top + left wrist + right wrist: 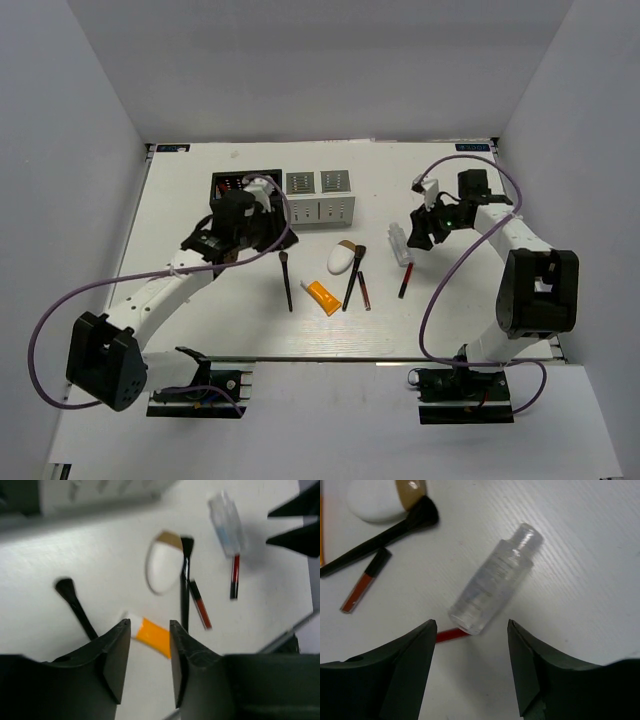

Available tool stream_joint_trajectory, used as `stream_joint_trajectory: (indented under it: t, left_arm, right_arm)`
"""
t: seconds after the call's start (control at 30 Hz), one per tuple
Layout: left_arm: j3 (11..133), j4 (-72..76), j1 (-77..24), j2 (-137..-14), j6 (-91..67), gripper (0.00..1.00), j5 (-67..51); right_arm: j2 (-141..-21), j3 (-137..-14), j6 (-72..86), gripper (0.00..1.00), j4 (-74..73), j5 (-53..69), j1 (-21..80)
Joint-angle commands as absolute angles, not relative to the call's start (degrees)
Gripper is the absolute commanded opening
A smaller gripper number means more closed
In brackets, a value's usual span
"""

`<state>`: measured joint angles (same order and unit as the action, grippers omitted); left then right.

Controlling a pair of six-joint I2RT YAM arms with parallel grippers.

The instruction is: Organize the makeup

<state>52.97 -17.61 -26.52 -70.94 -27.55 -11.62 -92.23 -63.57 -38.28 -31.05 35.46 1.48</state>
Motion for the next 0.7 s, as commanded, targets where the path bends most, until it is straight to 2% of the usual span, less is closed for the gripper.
stream_joint_trajectory:
  t: [0.0,0.17,0.27,0.4,0.53,0.67]
  left_arm:
    - [52.65,-21.27,-31.28,-71.54,-33.39,0.51,-11.79]
    - [54.57,-20.83,-36.64,-74.26,-33.84,0.56,-6.34]
    - [57.47,-21.09,-39.45,-77.94,-35.32,0.58,-3.45]
    - [61.25,-21.27,-42.45,-83.05,-39.63,0.58,-0.89]
    - [66.17,-21.79,-45.61,-89.02,-43.41,0.59,1.84]
    - [79.34,-29.08,-49.39,-98.77,-47.54,0.59,2.99]
  right_arm:
    - [-90.26,-64.60,-38.15,0.66,-36.11,38.85,5.09]
    - [-88.33,-63.02,-29.56,0.66,-34.99,31.66,12.03]
    - [-87.45,-62.40,-19.28,0.61,-33.31,24.89,12.74]
    - [-85.00,-61.35,-13.73,0.54,-33.31,19.52,13.18]
    - [-82.97,-59.77,-10.29,0.52,-33.92,13.90,13.10]
    - [-81.74,-57.40,-8.00,0.51,-33.75,9.59,12.57]
